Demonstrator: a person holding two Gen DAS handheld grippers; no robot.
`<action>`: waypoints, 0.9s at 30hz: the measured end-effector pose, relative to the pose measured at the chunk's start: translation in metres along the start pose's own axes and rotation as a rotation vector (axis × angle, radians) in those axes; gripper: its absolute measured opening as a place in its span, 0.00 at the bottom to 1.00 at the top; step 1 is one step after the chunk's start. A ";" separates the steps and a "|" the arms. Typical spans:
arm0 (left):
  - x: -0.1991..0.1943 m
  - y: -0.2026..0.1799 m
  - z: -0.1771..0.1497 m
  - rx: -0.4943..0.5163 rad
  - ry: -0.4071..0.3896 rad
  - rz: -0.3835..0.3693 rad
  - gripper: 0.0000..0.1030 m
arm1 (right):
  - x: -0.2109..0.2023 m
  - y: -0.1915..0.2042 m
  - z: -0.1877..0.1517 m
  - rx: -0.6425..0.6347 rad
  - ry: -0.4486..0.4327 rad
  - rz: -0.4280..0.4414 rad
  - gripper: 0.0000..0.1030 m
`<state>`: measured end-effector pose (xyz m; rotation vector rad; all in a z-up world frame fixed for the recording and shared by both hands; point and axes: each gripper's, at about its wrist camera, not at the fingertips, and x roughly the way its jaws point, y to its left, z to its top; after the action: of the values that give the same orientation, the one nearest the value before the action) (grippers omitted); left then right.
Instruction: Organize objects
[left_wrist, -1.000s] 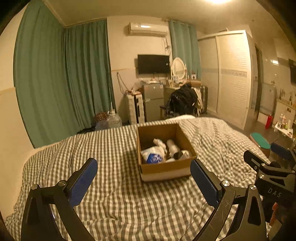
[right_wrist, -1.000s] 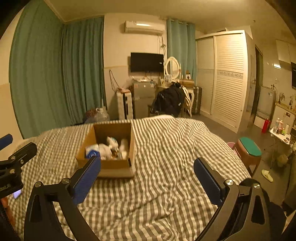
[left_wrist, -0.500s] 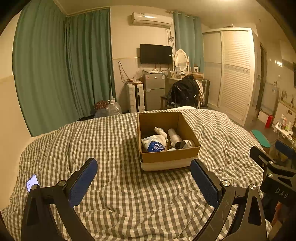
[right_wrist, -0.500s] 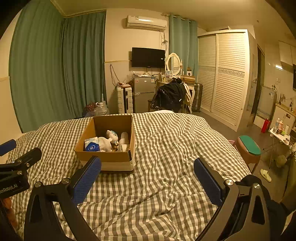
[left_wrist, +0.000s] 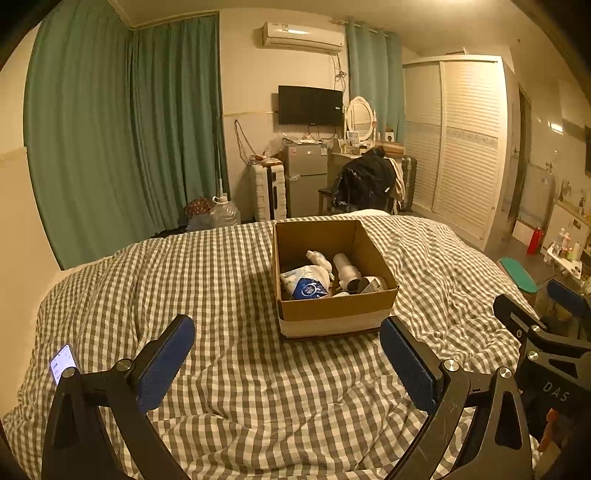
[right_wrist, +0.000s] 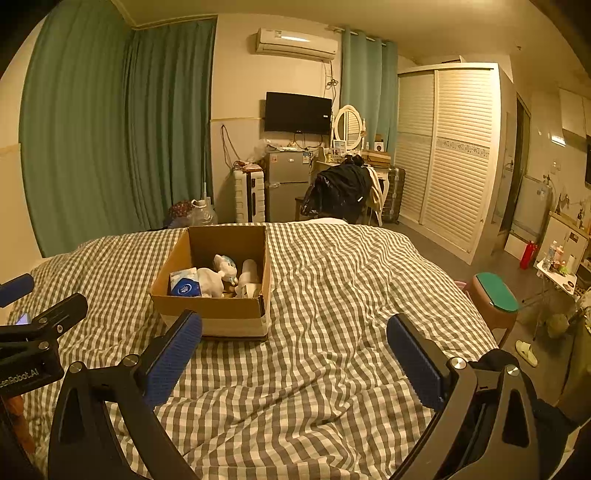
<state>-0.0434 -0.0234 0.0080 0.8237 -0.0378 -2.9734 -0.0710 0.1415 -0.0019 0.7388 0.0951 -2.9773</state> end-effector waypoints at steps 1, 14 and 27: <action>0.000 0.000 0.000 -0.001 -0.001 0.001 1.00 | 0.000 0.000 0.000 -0.001 0.001 0.000 0.98; -0.003 0.000 -0.001 -0.004 -0.006 0.012 1.00 | -0.001 0.004 -0.001 -0.012 0.011 0.001 0.98; -0.004 -0.002 -0.002 0.009 -0.003 0.014 1.00 | 0.000 0.006 -0.003 -0.011 0.017 0.002 0.98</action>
<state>-0.0391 -0.0210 0.0080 0.8161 -0.0573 -2.9640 -0.0685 0.1357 -0.0049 0.7627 0.1121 -2.9662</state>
